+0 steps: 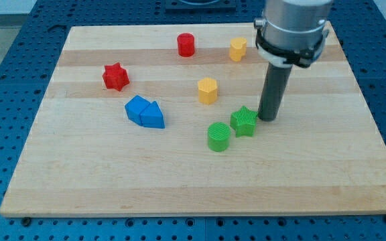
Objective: Slide green star closer to the green circle
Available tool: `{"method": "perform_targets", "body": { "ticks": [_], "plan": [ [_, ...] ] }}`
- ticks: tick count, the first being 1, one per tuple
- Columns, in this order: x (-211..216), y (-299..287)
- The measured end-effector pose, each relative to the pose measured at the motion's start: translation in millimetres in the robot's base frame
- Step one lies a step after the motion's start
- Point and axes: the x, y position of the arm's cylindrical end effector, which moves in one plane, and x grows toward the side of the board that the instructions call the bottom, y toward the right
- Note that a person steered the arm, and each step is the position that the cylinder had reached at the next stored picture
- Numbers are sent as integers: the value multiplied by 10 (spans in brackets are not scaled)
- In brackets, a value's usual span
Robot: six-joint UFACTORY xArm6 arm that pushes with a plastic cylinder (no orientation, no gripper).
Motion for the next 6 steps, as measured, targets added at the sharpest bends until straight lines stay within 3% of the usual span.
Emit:
{"method": "perform_targets", "body": {
  "ticks": [1,3,6],
  "plan": [
    [-165,-49],
    [29,-607],
    [-93,-601]
  ]
}}
